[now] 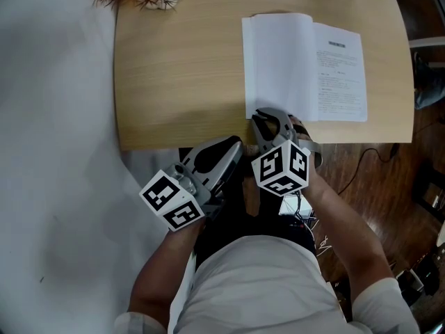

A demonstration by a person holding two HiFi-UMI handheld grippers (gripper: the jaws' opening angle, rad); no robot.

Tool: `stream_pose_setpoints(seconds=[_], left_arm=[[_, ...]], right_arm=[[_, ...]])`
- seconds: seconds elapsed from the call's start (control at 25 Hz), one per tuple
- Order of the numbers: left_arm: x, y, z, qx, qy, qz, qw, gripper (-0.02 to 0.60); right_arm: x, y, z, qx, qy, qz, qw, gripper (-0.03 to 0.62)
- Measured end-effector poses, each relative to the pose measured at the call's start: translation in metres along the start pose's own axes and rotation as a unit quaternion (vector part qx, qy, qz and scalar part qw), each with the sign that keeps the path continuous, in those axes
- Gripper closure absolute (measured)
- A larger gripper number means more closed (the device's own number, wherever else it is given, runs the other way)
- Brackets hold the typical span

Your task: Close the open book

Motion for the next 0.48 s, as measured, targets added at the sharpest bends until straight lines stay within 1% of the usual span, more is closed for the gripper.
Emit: stream_pose_setpoints(seconds=[0.08, 0.2, 0.36, 0.4, 0.48], left_arm=[[0.0002, 0.0002, -0.0001, 0.0, 0.001, 0.0, 1.0, 0.583], [0.0004, 0.0004, -0.0004, -0.001, 0.002, -0.001, 1.0, 0.583], [-0.0002, -0.0006, -0.0023, 0.0, 0.004, -0.003, 1.0, 0.583], [-0.0005, -0.0007, -0.0027, 0.0, 0.005, -0.003, 1.0, 0.583], [-0.0013, -0.0008, -0.0037, 0.001, 0.006, -0.004, 1.0, 0.583]], right_arm=[[-0.0002, 0.0, -0.0006, -0.003, -0.004, 0.003, 1.0, 0.543], [0.0003, -0.0005, -0.0016, -0.01, -0.016, 0.011, 1.0, 0.565], [-0.0008, -0.0004, -0.0023, -0.013, -0.03, 0.013, 0.999, 0.572], [-0.0008, -0.0003, -0.002, -0.012, -0.03, 0.013, 0.999, 0.59], [-0.0011, 0.0003, -0.0018, -0.012, -0.032, 0.012, 0.999, 0.591]])
Point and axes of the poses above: the fingertips, and each gripper's own axes: y backward along the fingers, x to its left, z out of its top, the point moved 10 cm from there along y, backward along the fingers, and after that the axes turned 6 degrees about -y, right-handed, at the moved point
